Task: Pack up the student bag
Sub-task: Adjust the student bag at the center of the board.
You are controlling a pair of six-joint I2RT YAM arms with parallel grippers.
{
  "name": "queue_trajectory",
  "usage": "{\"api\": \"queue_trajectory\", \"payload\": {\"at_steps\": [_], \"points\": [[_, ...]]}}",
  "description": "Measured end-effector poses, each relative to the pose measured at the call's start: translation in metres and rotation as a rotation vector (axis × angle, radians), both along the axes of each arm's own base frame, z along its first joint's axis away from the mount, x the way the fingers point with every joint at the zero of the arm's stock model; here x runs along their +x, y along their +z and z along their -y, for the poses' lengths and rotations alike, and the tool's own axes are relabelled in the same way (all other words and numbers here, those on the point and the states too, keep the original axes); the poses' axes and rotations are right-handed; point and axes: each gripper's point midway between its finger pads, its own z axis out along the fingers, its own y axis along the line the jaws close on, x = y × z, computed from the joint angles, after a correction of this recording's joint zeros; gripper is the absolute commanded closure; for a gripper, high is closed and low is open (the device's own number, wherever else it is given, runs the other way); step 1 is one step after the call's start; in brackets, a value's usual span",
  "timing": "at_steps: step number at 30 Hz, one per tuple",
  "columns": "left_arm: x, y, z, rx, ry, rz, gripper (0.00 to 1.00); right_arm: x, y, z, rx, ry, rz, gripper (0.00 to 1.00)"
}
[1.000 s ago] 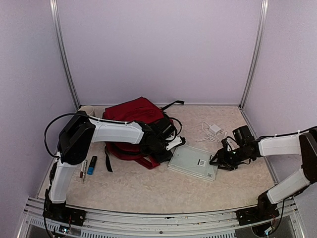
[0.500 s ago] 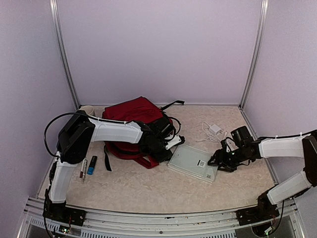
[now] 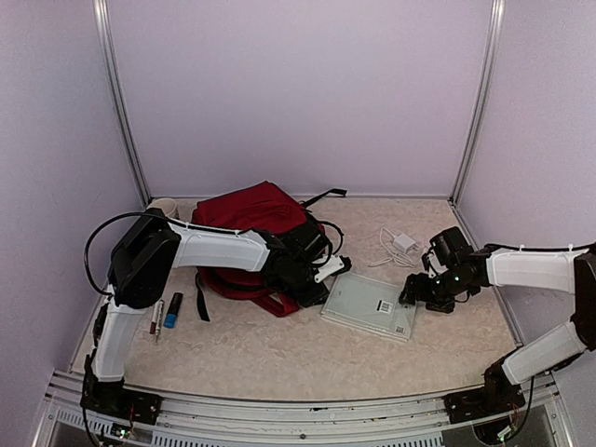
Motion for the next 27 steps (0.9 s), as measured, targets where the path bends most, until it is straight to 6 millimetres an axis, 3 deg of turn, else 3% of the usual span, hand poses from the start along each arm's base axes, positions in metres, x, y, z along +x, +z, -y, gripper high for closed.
{"api": "queue_trajectory", "payload": {"at_steps": [6,9,14,27], "points": [[-0.001,0.000,0.000,-0.002,-0.001,-0.003,0.55,0.002,-0.014,-0.007,0.012,0.028,-0.034,0.18],[-0.001,0.000,0.000,-0.001,-0.002,-0.005,0.55,0.013,-0.011,-0.023,0.090,0.059,-0.013,0.22],[0.001,-0.002,-0.006,0.018,0.009,-0.012,0.55,0.023,-0.006,-0.034,0.206,0.041,0.049,0.24],[0.009,-0.001,-0.030,0.090,0.055,-0.004,0.55,0.005,0.019,-0.059,0.392,0.014,0.026,0.27]]}}
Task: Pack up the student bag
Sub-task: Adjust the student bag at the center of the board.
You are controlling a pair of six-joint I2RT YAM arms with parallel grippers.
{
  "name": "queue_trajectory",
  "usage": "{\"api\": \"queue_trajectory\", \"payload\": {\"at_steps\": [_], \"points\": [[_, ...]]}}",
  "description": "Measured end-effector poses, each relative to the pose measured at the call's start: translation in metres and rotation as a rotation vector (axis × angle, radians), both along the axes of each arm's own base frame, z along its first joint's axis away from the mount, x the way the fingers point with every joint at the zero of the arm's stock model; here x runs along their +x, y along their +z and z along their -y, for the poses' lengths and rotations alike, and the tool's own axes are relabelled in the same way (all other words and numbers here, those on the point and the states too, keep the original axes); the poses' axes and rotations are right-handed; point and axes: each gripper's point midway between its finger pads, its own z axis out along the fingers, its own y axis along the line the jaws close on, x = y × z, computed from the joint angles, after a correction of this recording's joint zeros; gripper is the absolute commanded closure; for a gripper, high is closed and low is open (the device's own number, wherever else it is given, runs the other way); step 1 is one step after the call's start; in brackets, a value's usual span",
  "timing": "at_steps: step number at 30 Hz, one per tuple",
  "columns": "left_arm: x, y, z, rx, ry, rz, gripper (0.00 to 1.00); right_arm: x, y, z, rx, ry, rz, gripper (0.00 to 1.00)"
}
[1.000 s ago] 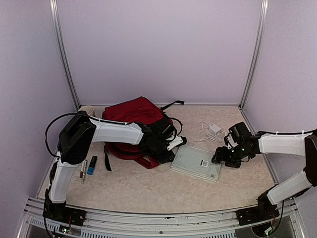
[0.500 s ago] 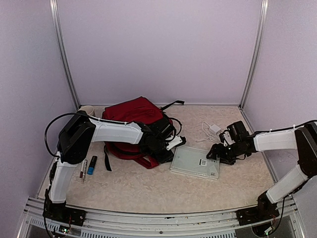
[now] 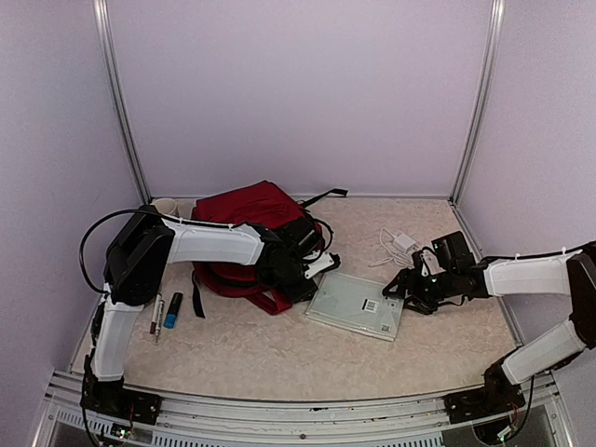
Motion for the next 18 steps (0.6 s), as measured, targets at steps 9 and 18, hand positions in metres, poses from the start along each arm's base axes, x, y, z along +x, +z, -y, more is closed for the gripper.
{"api": "queue_trajectory", "payload": {"at_steps": [9,18], "points": [[0.001,0.002,-0.004,0.005,0.007,0.009,0.53,-0.016,0.019,-0.006,0.022,0.029,0.005,0.28],[-0.008,0.002,0.002,0.000,0.014,-0.001,0.50,-0.003,0.073,-0.009,0.050,0.037,0.154,0.28]]}}
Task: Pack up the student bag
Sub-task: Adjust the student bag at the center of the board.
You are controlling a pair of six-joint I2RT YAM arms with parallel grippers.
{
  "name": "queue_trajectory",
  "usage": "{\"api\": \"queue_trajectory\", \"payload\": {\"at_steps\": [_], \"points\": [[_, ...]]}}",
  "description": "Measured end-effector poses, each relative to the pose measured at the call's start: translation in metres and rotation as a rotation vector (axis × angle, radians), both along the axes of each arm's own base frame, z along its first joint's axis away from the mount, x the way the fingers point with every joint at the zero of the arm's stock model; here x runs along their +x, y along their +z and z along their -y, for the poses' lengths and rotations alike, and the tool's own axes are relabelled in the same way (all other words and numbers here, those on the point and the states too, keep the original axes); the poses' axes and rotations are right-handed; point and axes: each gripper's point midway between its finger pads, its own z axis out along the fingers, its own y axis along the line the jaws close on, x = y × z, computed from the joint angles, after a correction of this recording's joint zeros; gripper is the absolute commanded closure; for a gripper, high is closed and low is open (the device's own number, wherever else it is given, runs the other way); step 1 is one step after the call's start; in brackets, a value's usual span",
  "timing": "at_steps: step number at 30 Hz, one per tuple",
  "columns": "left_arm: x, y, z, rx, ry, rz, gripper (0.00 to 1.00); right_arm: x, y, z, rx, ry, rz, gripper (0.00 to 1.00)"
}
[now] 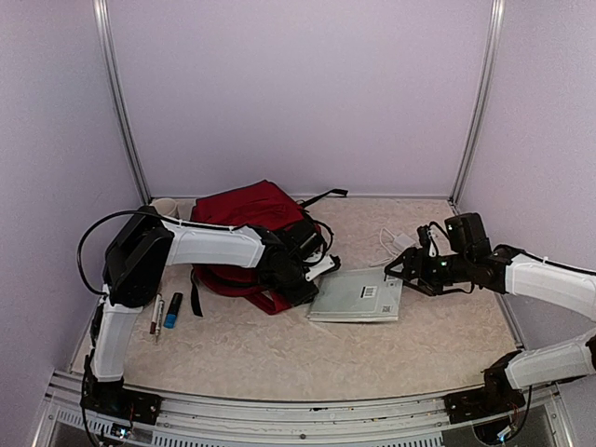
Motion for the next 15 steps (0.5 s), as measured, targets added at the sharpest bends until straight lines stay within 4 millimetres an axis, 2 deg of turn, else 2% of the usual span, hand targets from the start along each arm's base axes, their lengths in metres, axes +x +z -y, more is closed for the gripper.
{"api": "queue_trajectory", "payload": {"at_steps": [3,9,12,15], "points": [[-0.009,0.000,0.005,0.000,-0.007,-0.008,0.48,0.006,0.014,0.001,0.001,-0.009,0.055,0.28],[-0.033,-0.001,0.020,-0.018,-0.033,-0.048,0.51,0.024,0.033,0.001,0.008,-0.040,0.171,0.30],[-0.051,-0.001,0.033,-0.056,-0.062,-0.095,0.53,0.036,0.050,-0.005,0.052,-0.038,0.248,0.30],[-0.074,-0.001,0.051,-0.107,-0.092,-0.141,0.57,0.039,0.067,-0.015,0.104,-0.004,0.294,0.30]]}}
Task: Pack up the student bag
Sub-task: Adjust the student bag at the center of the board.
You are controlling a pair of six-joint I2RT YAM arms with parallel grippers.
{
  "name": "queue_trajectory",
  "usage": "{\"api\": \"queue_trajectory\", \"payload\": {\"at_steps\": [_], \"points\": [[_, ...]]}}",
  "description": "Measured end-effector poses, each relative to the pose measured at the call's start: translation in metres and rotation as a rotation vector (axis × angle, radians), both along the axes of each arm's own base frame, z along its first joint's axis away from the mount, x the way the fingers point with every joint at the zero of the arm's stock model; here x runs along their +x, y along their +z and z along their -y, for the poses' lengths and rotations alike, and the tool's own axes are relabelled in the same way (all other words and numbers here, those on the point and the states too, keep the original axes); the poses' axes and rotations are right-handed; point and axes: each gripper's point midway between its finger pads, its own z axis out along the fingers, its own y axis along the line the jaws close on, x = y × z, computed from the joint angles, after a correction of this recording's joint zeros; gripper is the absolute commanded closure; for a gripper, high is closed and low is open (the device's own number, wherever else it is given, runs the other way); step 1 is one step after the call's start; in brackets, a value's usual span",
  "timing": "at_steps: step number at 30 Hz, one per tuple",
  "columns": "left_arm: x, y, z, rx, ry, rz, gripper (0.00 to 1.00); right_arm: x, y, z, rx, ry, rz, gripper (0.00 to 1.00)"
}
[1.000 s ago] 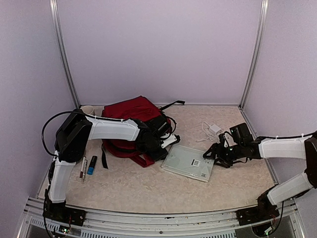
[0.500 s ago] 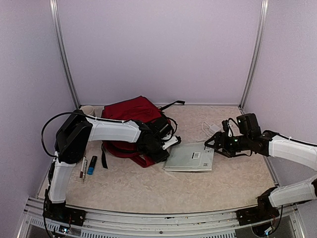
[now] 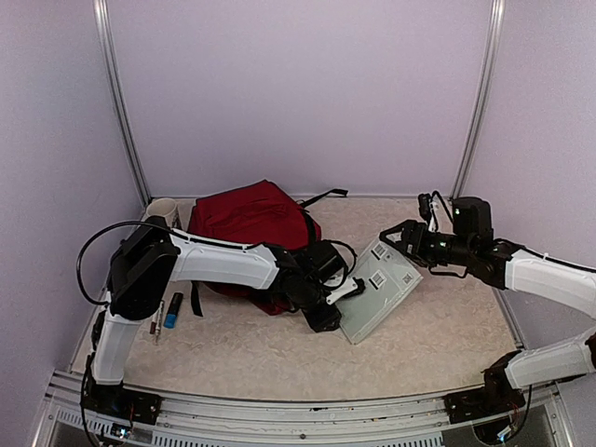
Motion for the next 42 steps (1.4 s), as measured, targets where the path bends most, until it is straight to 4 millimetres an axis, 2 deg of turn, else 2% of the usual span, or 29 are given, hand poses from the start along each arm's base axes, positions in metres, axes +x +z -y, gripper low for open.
{"api": "queue_trajectory", "payload": {"at_steps": [2,5,14,22,27,31,36,42], "points": [[-0.010,0.001,0.010,-0.037,-0.006,-0.023,0.59,-0.001,0.011,-0.006,0.022,0.028,0.022,0.30],[-0.014,0.001,0.018,-0.089,0.004,-0.046,0.62,-0.005,0.025,-0.018,0.050,0.083,0.050,0.30],[-0.014,0.003,0.017,-0.225,0.030,-0.053,0.61,-0.019,0.036,-0.027,0.127,0.124,0.094,0.31],[-0.014,0.018,0.013,-0.345,0.021,0.005,0.51,-0.045,0.051,-0.068,0.161,0.248,0.099,0.31],[-0.014,0.023,0.009,-0.389,0.024,0.025,0.35,-0.050,0.058,-0.088,0.173,0.294,0.103,0.31],[-0.012,0.047,0.007,-0.474,0.027,0.082,0.21,-0.056,0.059,-0.102,0.176,0.332,0.094,0.31],[-0.012,0.075,0.003,-0.561,0.027,0.136,0.19,-0.060,0.056,-0.109,0.182,0.358,0.083,0.31],[-0.008,0.077,0.002,-0.565,0.049,0.160,0.19,-0.060,0.057,-0.112,0.189,0.368,0.083,0.31]]}}
